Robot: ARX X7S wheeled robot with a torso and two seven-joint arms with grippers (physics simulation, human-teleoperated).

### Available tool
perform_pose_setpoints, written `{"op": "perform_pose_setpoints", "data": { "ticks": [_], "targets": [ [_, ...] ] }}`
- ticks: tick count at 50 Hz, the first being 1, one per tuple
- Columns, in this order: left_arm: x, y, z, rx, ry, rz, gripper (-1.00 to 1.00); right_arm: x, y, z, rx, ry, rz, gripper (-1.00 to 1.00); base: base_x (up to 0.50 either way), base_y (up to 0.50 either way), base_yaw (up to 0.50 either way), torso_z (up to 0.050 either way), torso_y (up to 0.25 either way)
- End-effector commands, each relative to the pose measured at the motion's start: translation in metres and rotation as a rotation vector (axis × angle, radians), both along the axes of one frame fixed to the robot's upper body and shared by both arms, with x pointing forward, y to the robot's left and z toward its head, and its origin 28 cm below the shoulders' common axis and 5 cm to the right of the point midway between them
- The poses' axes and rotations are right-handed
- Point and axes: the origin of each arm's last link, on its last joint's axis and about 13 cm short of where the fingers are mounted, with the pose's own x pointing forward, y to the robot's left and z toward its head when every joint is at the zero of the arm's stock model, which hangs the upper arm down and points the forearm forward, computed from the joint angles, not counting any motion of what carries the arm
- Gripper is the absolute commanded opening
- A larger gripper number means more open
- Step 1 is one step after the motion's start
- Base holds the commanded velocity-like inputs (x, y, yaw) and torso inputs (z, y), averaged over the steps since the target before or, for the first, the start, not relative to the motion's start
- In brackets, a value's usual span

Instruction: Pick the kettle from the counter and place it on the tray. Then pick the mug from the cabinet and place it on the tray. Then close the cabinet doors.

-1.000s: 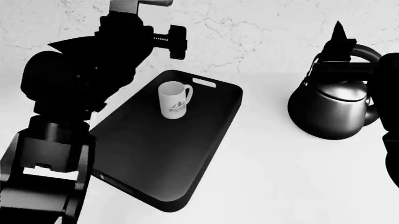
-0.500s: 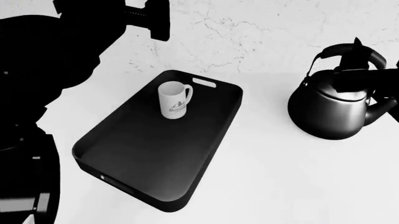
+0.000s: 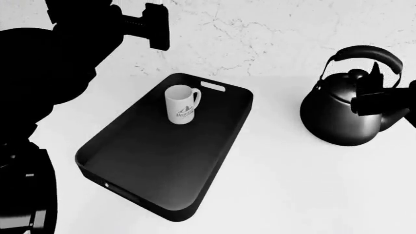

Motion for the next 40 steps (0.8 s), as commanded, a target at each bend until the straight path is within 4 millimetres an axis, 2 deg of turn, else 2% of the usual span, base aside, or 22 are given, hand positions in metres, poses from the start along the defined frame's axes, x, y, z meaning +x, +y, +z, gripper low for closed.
{"op": "perform_pose_setpoints", "data": {
  "ticks": [1, 9, 20, 40],
  "targets": [
    [0.0, 0.002, -0.004, -0.009, 0.008, 0.0, 1.0, 0.013, -0.007, -0.009, -0.044, 0.048, -0.06, 1.0, 0.0, 0.0, 0.0, 0.0, 0.0],
    [0.001, 0.004, -0.006, -0.015, 0.012, 0.006, 1.0, 0.036, -0.015, -0.018, -0.026, 0.087, -0.108, 1.0, 0.0, 0.0, 0.0, 0.0, 0.0],
    [0.002, 0.005, -0.008, -0.022, 0.015, 0.008, 1.0, 0.054, -0.023, -0.029, -0.014, 0.132, -0.154, 1.0, 0.0, 0.0, 0.0, 0.0, 0.0],
    [0.004, 0.009, -0.011, -0.033, 0.023, 0.014, 1.0, 0.074, -0.028, -0.013, 0.001, 0.107, -0.218, 1.0, 0.0, 0.0, 0.0, 0.0, 0.0]
  ]
}}
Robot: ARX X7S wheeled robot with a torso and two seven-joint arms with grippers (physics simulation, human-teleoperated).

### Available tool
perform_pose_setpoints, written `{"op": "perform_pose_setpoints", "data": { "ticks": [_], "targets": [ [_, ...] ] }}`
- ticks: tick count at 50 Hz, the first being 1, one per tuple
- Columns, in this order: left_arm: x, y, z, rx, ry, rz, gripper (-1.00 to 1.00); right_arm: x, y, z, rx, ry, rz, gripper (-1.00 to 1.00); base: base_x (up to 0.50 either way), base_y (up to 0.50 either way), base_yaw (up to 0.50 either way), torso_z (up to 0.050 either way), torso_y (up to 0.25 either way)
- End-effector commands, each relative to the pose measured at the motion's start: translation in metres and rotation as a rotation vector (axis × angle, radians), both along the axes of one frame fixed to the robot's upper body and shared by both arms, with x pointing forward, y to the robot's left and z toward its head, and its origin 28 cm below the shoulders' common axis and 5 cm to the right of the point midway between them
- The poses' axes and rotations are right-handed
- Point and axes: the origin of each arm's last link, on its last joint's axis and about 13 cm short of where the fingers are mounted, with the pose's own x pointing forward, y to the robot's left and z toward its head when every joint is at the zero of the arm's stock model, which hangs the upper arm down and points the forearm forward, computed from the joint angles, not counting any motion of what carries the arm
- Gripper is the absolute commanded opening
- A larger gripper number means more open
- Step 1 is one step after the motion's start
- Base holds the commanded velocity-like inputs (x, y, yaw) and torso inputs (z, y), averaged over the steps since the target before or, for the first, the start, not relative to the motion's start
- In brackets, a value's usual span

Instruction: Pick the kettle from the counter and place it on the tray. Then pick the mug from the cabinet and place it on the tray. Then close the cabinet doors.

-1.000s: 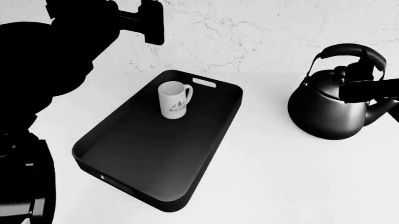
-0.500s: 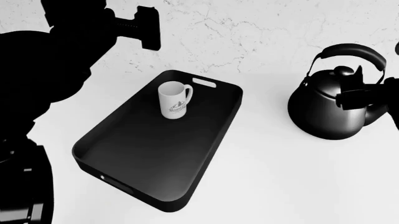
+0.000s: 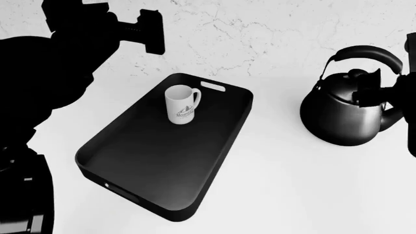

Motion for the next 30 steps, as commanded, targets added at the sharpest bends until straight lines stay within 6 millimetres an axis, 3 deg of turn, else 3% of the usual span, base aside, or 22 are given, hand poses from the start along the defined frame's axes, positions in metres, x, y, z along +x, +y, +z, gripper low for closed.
{"op": "perform_pose_setpoints", "data": {
  "ticks": [1, 18, 30],
  "targets": [
    [0.001, 0.002, -0.002, -0.009, 0.005, 0.003, 1.0, 0.013, -0.003, 0.006, 0.002, -0.006, -0.038, 1.0, 0.0, 0.0, 0.0, 0.0, 0.0],
    [0.001, 0.006, -0.003, -0.028, 0.005, 0.005, 1.0, 0.026, -0.005, -0.016, 0.017, 0.051, -0.052, 1.0, 0.0, 0.0, 0.0, 0.0, 0.0],
    [0.004, 0.008, -0.009, -0.033, 0.016, 0.01, 1.0, 0.04, -0.013, -0.02, 0.048, 0.061, -0.103, 1.0, 0.0, 0.0, 0.0, 0.0, 0.0]
  ]
}}
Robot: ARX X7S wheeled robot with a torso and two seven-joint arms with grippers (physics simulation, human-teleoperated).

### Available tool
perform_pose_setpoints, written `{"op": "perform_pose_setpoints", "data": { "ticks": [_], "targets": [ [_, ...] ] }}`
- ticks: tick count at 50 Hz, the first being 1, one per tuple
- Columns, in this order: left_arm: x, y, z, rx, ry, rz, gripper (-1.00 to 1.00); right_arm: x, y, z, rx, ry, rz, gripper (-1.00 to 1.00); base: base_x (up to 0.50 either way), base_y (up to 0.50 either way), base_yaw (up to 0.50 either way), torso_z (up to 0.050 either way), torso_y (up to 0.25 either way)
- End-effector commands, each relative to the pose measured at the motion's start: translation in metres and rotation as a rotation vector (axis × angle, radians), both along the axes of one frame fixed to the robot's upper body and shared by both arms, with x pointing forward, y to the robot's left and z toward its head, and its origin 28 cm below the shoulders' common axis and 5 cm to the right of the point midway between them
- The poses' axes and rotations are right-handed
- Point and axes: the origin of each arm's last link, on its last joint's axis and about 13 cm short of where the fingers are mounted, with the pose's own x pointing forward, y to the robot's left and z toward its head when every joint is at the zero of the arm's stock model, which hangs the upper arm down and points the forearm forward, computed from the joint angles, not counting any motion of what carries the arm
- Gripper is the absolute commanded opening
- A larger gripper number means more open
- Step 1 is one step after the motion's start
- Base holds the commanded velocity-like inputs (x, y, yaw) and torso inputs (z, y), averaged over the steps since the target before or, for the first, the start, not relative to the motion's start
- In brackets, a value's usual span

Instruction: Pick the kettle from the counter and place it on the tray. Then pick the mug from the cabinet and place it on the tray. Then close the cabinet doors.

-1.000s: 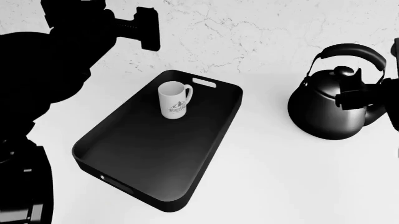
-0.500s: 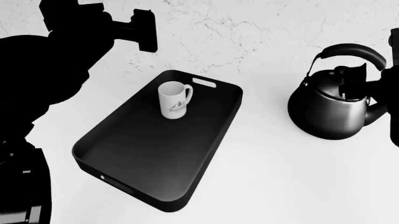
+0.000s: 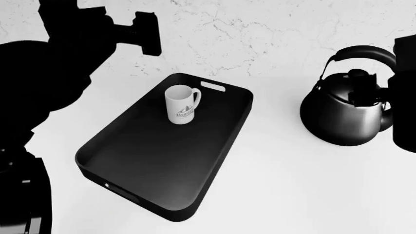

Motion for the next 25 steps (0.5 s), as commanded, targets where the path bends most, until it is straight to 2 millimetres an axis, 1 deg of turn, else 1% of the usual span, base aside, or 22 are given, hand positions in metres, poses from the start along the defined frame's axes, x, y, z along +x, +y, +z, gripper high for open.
{"op": "perform_pose_setpoints", "data": {
  "ticks": [1, 6, 7, 25],
  "targets": [
    [0.0027, 0.0024, -0.0045, -0.007, 0.008, 0.006, 1.0, 0.0111, -0.0064, -0.0058, 0.021, 0.015, -0.041, 1.0, 0.0, 0.0, 0.0, 0.0, 0.0],
    [0.0033, 0.0031, -0.0062, -0.009, 0.011, 0.008, 1.0, 0.0139, -0.0079, -0.0066, 0.032, 0.013, -0.049, 1.0, 0.0, 0.0, 0.0, 0.0, 0.0],
    [0.0035, 0.0033, -0.0066, -0.01, 0.012, 0.009, 1.0, 0.0144, -0.0079, -0.007, 0.034, 0.012, -0.052, -1.0, 0.0, 0.0, 0.0, 0.0, 0.0],
    [0.0044, 0.0052, -0.0096, -0.017, 0.02, 0.013, 1.0, 0.0121, -0.0069, -0.013, 0.059, 0.012, -0.042, -1.0, 0.0, 0.0, 0.0, 0.0, 0.0]
  ]
}}
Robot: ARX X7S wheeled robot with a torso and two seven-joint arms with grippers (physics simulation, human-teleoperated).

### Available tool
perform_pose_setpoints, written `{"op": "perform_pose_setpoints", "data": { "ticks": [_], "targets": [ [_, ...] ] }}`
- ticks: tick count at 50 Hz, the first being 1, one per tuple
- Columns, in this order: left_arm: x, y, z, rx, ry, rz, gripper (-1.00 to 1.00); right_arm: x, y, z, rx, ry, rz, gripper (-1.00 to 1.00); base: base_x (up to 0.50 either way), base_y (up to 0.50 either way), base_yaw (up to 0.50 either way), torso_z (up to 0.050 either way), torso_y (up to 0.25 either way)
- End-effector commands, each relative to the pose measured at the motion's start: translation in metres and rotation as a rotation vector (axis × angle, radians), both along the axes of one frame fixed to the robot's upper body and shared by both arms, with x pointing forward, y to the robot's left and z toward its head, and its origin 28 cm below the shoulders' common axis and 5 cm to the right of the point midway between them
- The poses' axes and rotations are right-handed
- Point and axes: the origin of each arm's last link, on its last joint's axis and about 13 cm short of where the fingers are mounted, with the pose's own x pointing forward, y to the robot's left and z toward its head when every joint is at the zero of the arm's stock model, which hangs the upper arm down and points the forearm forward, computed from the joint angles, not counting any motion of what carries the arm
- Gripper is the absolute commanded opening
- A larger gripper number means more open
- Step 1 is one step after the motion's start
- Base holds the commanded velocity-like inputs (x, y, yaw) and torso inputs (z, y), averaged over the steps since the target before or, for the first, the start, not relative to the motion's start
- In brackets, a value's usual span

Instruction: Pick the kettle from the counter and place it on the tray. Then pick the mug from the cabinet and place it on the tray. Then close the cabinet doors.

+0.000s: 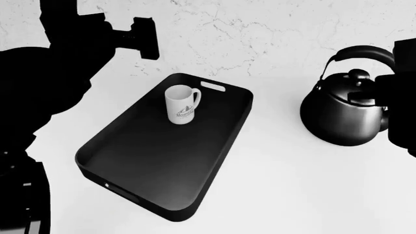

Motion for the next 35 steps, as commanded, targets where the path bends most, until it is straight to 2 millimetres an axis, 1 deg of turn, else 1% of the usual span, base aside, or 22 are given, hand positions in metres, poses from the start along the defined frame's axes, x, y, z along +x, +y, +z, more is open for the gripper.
{"op": "perform_pose_setpoints", "data": {
  "ticks": [1, 7, 12, 17, 26, 35],
  "targets": [
    [0.001, 0.001, -0.002, -0.004, 0.005, 0.003, 1.0, -0.001, -0.002, -0.003, 0.013, -0.001, -0.01, -1.0, 0.0, 0.0, 0.0, 0.0, 0.0],
    [0.001, 0.001, -0.002, -0.005, 0.006, 0.004, 1.0, -0.01, 0.0, 0.015, 0.033, -0.063, -0.011, -1.0, 0.0, 0.0, 0.0, 0.0, 0.0],
    [0.0, 0.002, 0.0, -0.007, 0.003, 0.005, 1.0, -0.022, 0.003, 0.037, 0.044, -0.155, -0.009, -1.0, 0.0, 0.0, 0.0, 0.0, 0.0],
    [0.0, 0.004, 0.0, -0.009, 0.003, 0.01, 1.0, -0.032, 0.005, 0.05, 0.041, -0.206, -0.002, -1.0, 0.0, 0.0, 0.0, 0.0, 0.002],
    [-0.001, 0.005, 0.0, -0.013, 0.0, 0.015, 1.0, -0.046, 0.008, 0.063, 0.038, -0.257, 0.01, -1.0, 0.0, 0.0, 0.0, 0.002, 0.002],
    [-0.002, 0.006, 0.0, -0.016, 0.0, 0.02, 1.0, -0.07, 0.019, 0.066, 0.048, -0.318, 0.079, -1.0, 0.0, 0.0, 0.0, 0.0, 0.002]
  ]
}}
